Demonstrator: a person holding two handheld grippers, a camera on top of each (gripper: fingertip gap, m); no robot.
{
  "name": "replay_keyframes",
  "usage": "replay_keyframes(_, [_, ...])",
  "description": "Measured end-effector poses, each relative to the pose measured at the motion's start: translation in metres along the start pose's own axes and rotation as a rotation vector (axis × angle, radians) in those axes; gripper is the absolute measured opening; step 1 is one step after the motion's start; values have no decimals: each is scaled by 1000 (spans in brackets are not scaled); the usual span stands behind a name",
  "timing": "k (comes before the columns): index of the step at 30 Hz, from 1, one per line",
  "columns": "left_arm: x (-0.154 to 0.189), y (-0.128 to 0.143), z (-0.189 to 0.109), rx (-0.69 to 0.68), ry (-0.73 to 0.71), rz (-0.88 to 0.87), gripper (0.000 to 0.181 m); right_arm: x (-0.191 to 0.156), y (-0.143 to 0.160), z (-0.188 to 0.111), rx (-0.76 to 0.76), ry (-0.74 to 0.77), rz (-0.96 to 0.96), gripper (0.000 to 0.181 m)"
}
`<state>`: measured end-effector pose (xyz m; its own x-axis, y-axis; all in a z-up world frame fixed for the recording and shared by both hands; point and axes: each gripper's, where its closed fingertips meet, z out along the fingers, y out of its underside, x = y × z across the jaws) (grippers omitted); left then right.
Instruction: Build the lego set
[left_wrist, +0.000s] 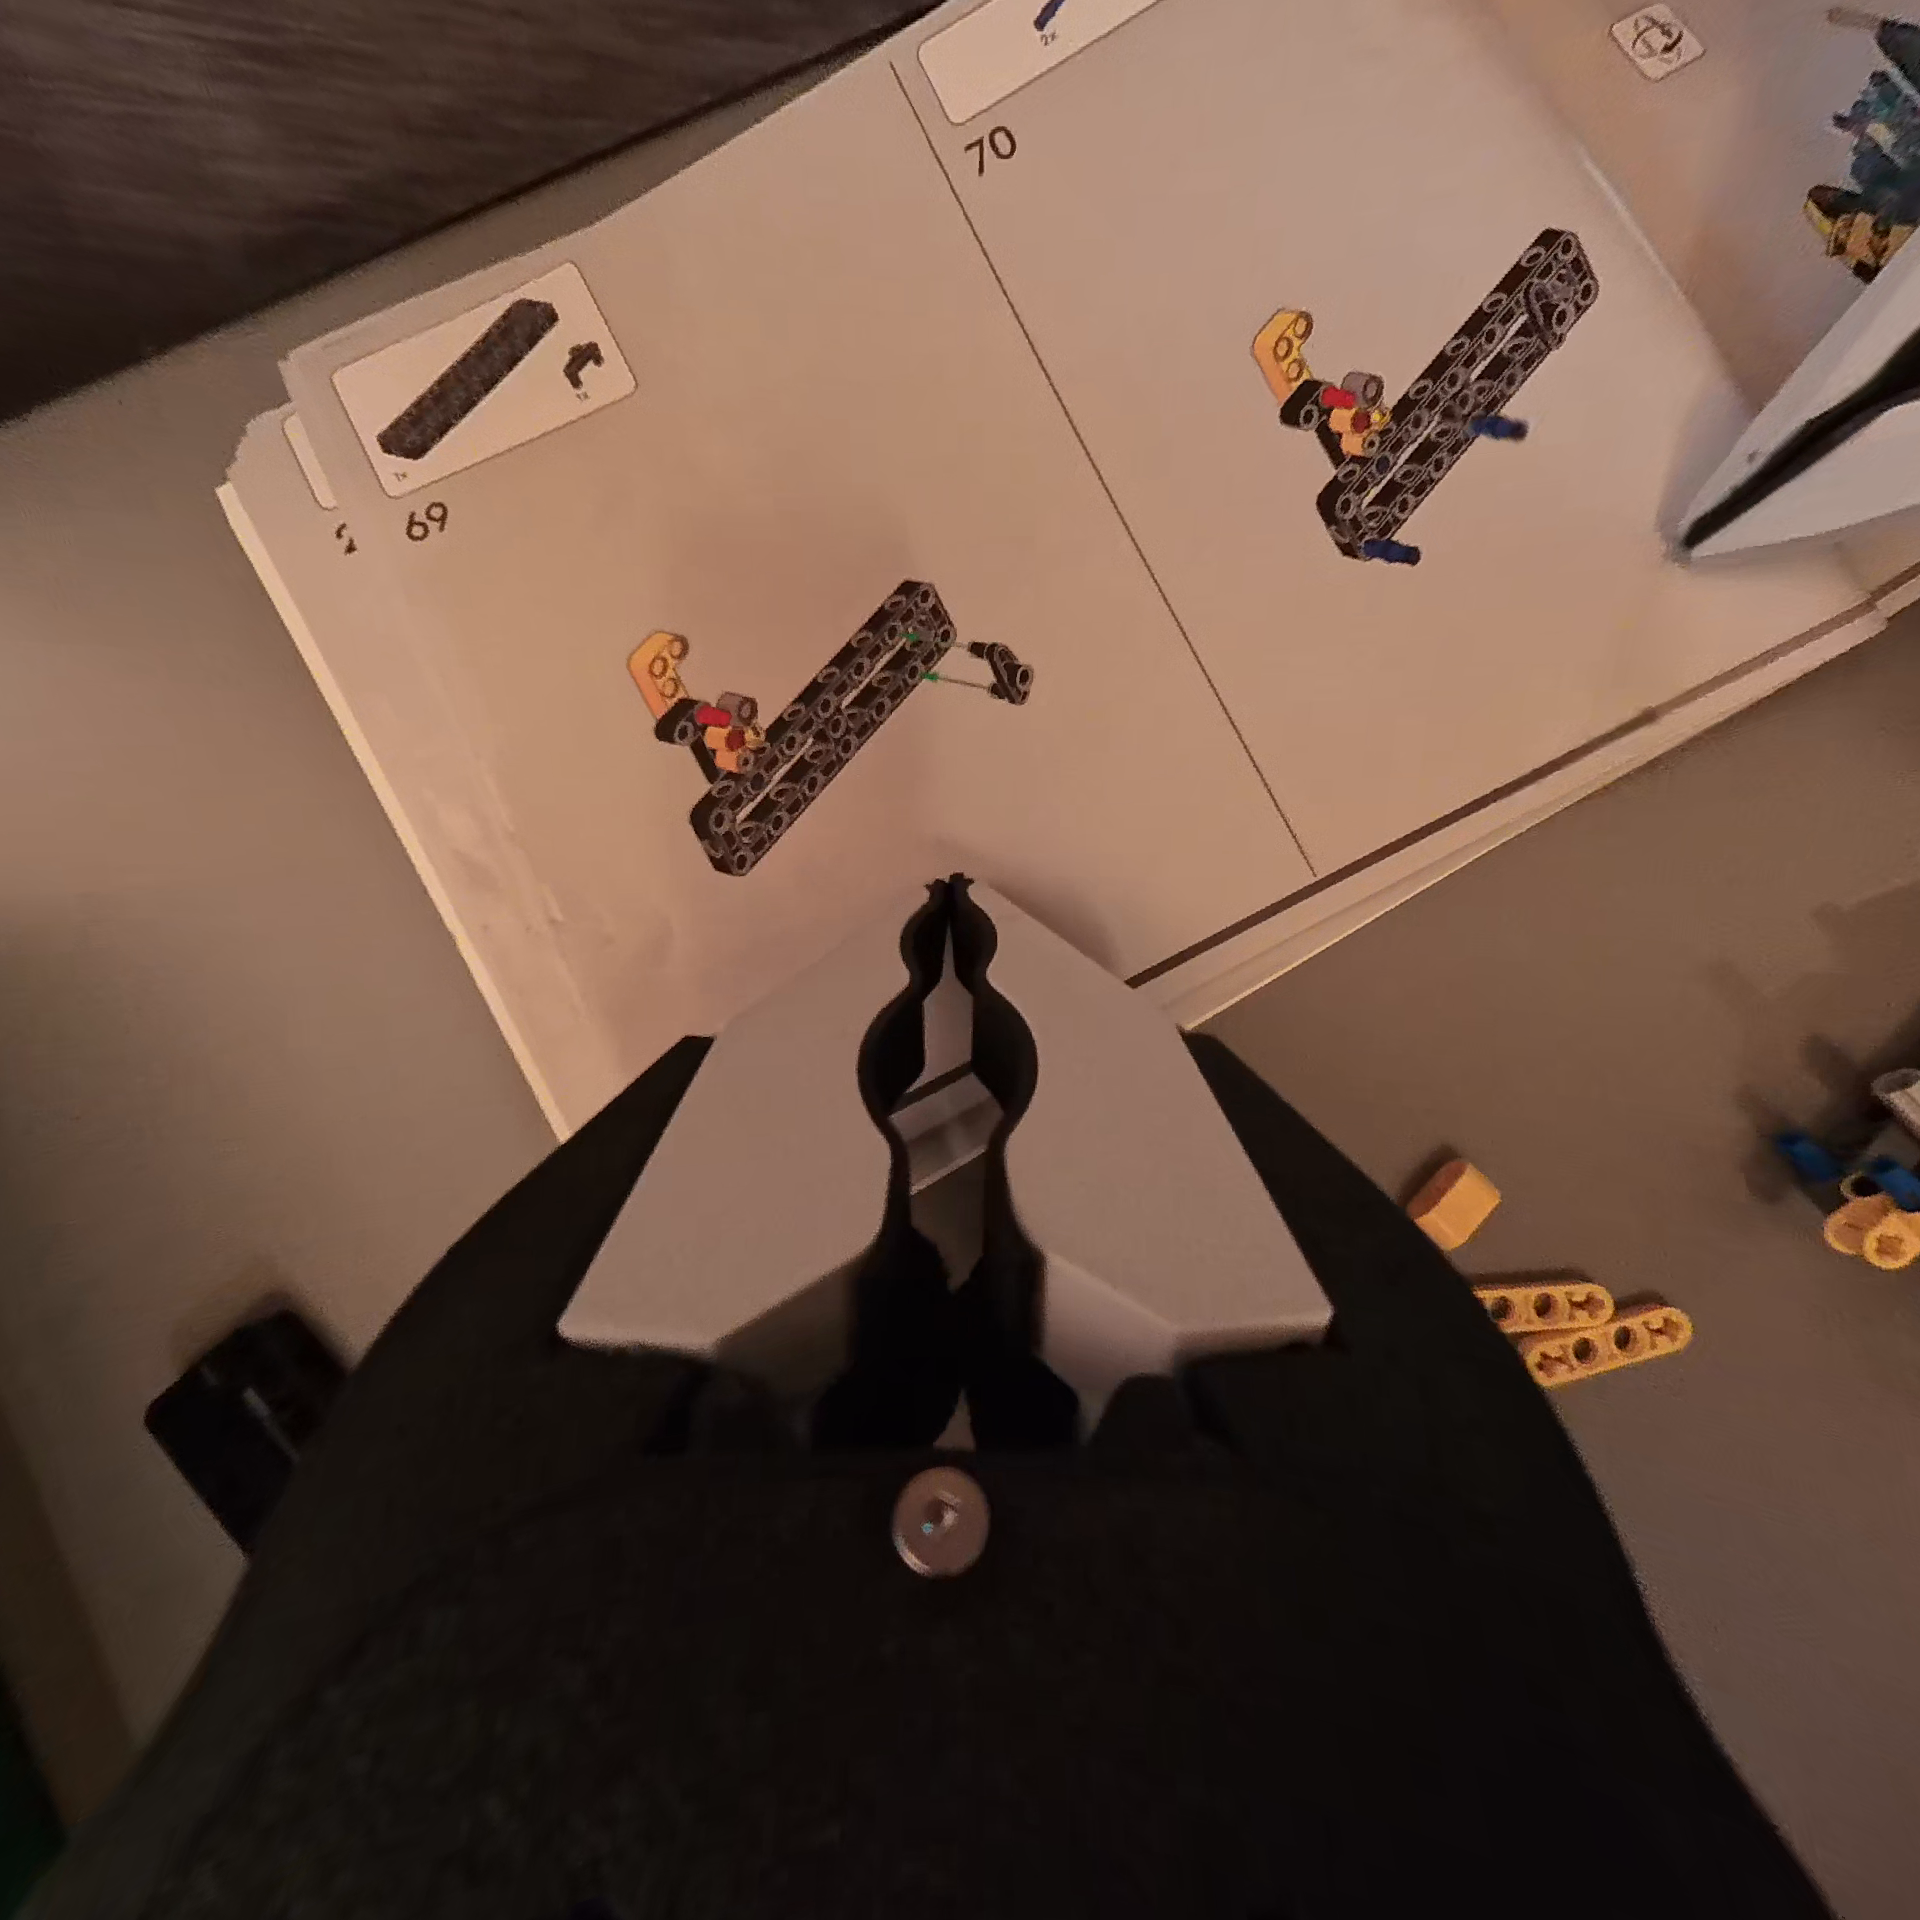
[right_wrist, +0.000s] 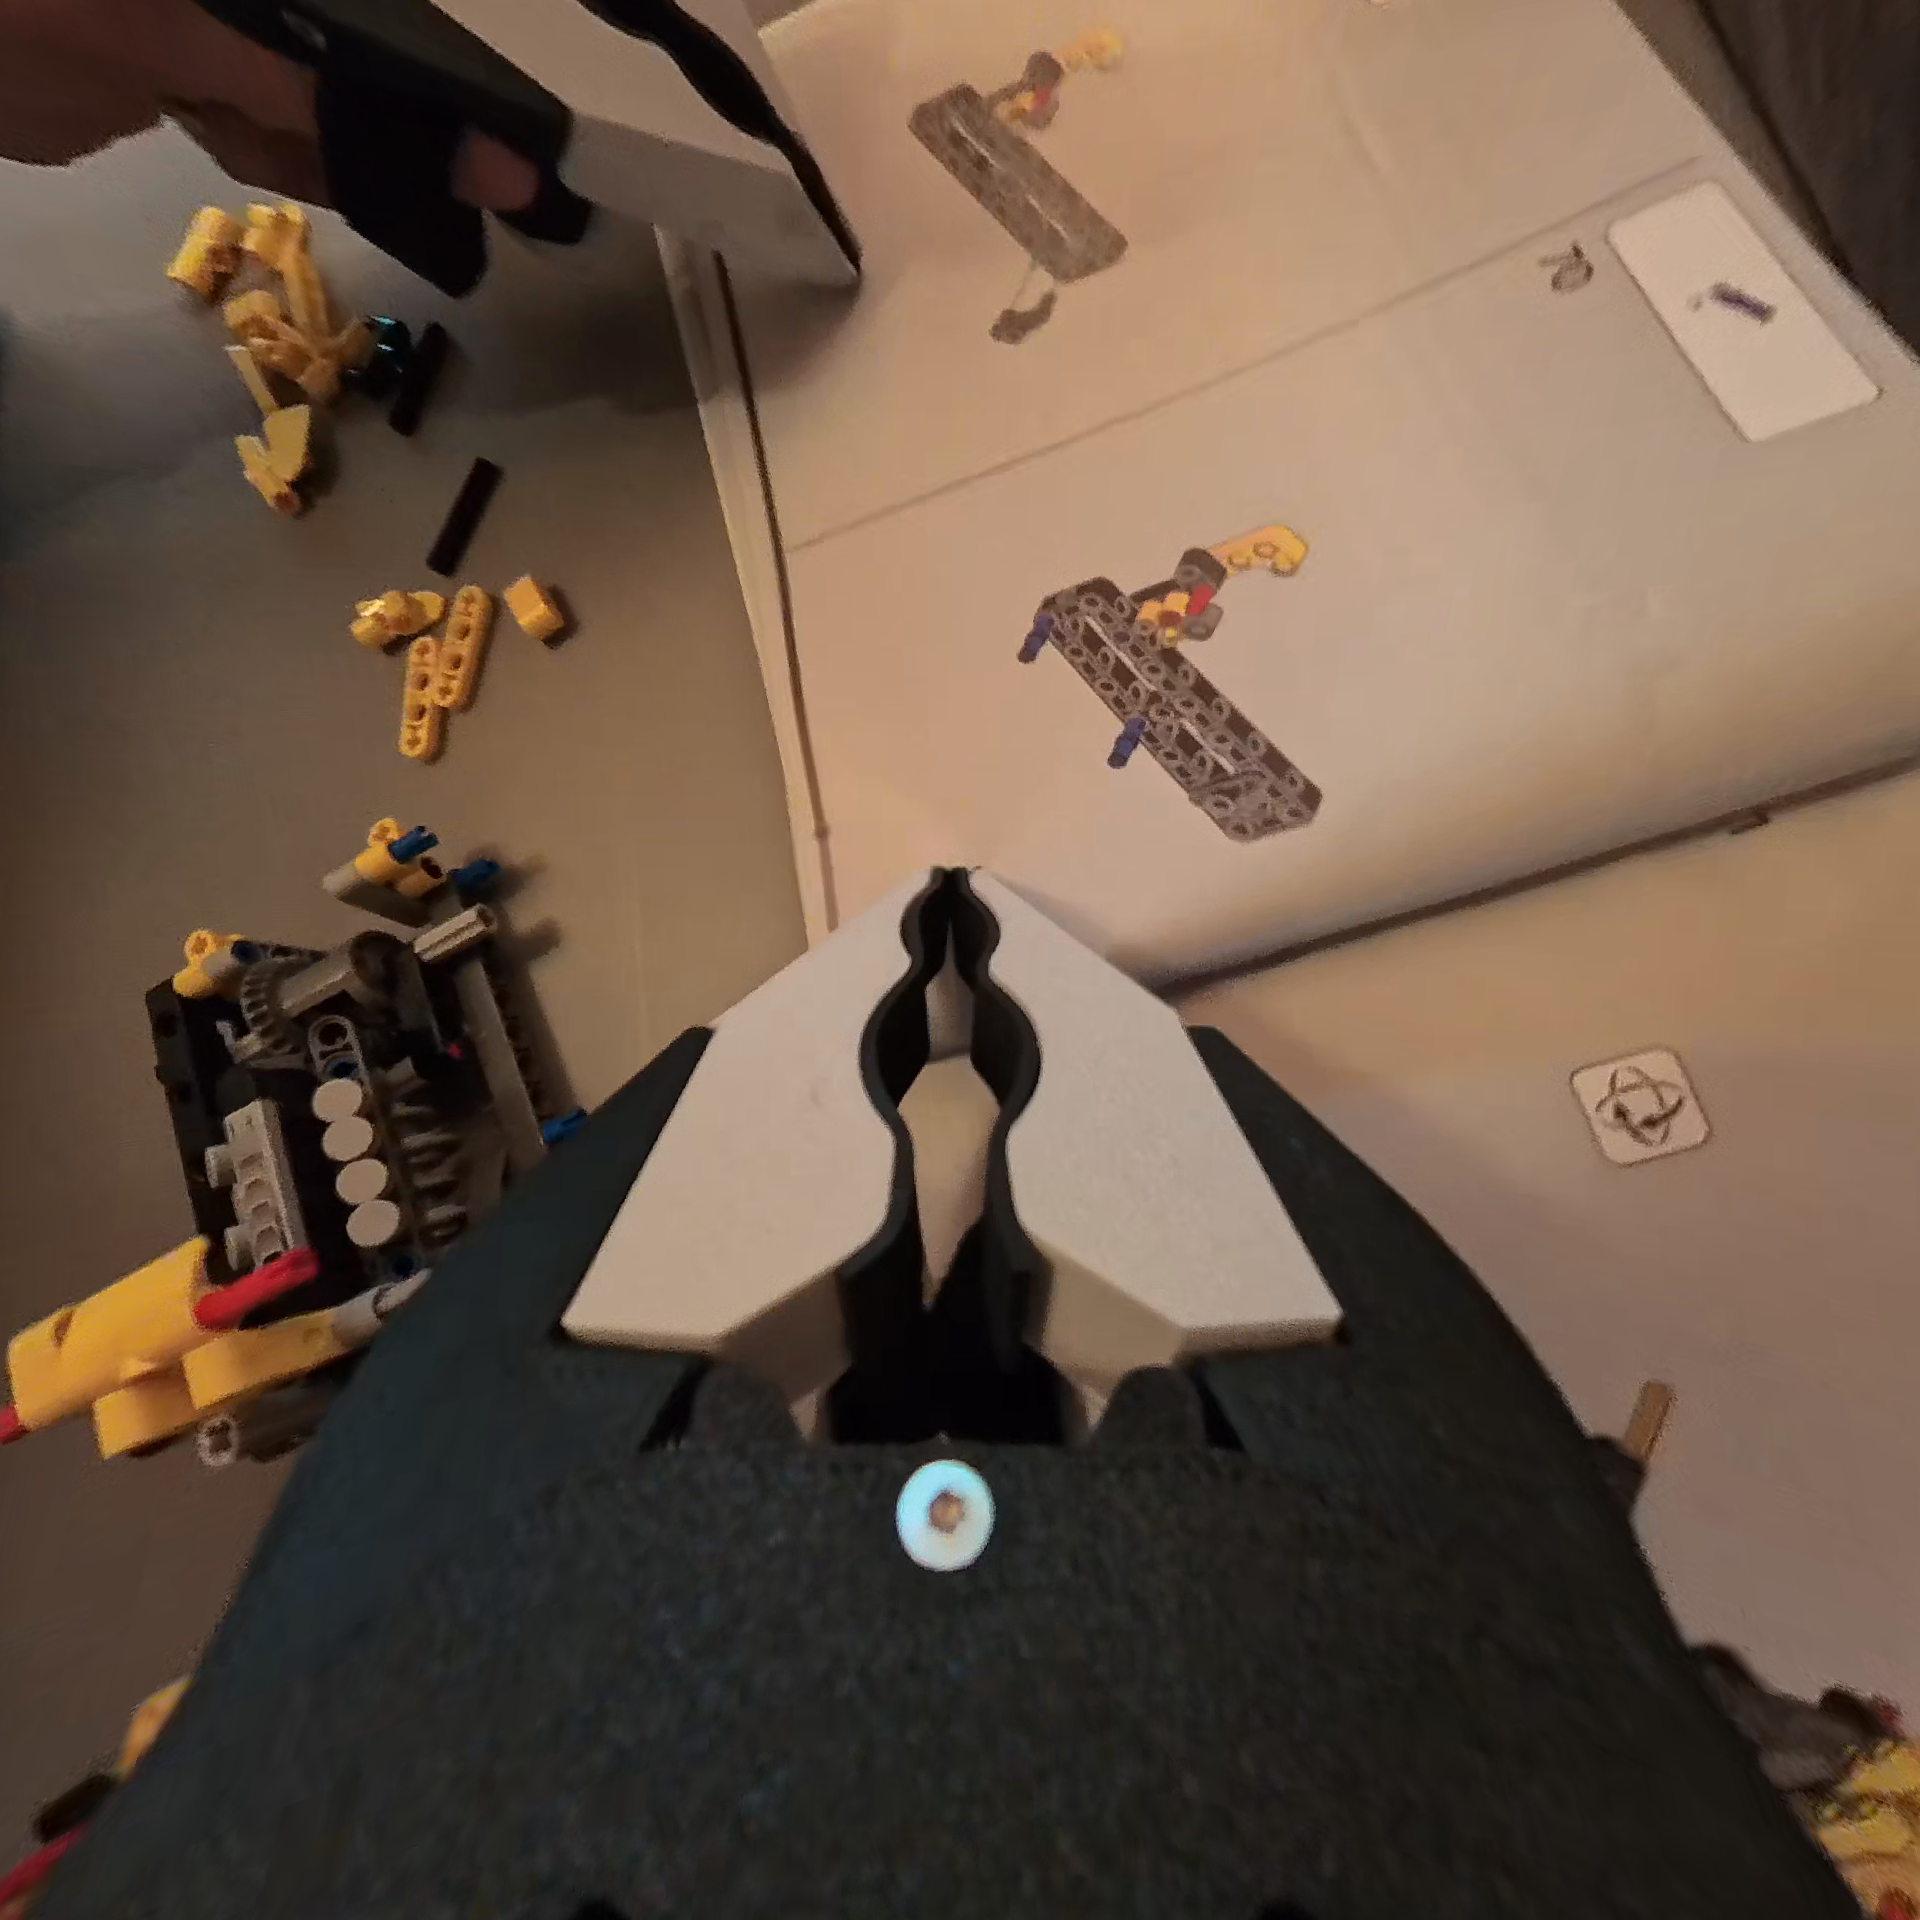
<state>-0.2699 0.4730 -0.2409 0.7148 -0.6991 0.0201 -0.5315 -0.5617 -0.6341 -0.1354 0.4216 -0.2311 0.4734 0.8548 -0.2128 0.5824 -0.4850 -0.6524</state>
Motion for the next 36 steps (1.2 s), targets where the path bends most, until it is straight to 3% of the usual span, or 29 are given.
replay_keyframes(1, [0, 0, 0, 2, -2, 6, 0, 0, -4, -2, 30, -7, -42, 0])
replay_keyframes(5, [1, 0, 0, 3, -14, 25, 0, 26, -29, -18, 219, 137, -246, 0])
replay_keyframes(10, [1, 1, -1, 8, -7, 29, 0, 62, -37, -33, 193, 229, -237, 0])
replay_keyframes(16, [2, 2, -1, 6, 0, 37, 0, 87, -26, -28, 154, 288, -199, 0])
replay_keyframes(27, [3, 4, -3, 9, 27, 31, 0, 104, -24, -21, 231, 322, -161, 0])
replay_keyframes(36, [2, 6, -5, 3, 55, 10, 0, 105, -20, -12, 89, 365, -252, 0])
